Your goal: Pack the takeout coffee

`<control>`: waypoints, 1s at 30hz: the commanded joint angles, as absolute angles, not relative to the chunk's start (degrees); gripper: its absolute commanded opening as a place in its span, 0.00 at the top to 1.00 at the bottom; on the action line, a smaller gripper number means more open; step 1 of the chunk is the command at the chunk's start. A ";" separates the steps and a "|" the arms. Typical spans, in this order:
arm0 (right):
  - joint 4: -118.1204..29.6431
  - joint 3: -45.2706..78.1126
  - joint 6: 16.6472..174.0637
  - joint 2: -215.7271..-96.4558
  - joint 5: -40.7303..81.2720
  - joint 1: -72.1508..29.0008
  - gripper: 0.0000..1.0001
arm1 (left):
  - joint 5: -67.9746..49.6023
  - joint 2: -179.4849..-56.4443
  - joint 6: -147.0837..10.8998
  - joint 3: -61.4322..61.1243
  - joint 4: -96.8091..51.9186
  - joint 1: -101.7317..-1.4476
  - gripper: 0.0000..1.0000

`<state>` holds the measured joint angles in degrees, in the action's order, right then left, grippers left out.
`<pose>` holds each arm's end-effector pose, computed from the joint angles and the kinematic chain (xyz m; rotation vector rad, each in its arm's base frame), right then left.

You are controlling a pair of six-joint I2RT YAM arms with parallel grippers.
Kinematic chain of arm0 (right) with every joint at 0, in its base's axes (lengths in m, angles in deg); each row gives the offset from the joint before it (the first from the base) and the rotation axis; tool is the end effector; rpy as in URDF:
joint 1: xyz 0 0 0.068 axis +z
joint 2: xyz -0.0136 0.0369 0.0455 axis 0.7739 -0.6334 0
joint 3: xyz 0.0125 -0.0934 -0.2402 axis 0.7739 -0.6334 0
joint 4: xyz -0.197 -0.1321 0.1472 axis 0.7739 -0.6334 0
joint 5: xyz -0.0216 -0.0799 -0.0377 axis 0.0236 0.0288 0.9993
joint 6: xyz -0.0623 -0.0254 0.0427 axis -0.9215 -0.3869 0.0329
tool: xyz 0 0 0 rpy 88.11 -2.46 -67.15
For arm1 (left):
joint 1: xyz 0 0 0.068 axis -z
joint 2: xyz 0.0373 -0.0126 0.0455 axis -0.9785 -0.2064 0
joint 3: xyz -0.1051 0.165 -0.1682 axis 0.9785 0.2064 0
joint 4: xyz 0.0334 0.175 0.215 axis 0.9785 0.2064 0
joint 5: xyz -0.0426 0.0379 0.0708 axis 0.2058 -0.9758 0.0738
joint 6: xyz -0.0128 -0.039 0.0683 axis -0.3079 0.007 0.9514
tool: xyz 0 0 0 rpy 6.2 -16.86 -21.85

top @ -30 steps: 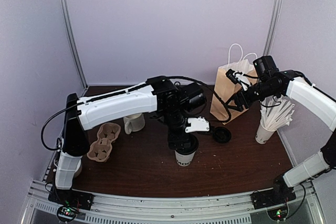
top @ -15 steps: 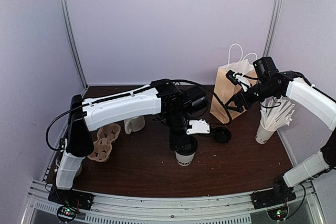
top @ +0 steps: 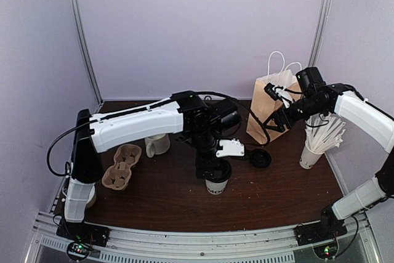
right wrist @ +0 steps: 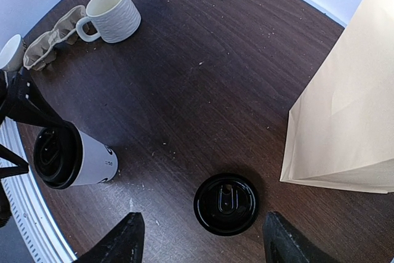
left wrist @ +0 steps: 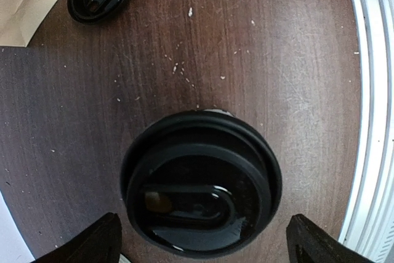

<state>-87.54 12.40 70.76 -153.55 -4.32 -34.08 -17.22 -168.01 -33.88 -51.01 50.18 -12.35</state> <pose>0.2992 0.1275 0.2826 -0.9349 2.1950 0.6773 0.1939 -0.4307 0.2285 1.9951 2.0516 -0.1627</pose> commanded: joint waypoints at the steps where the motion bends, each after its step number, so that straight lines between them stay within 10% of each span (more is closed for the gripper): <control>1: -87.36 12.48 70.35 -153.89 -4.27 -34.44 0.31 | -15.36 -159.83 -31.39 -46.39 45.06 -12.13 0.02; 30: -90.34 9.45 74.72 -164.10 -27.17 -21.67 0.55 | -4.65 -137.49 -76.99 -5.13 0.37 -23.16 0.29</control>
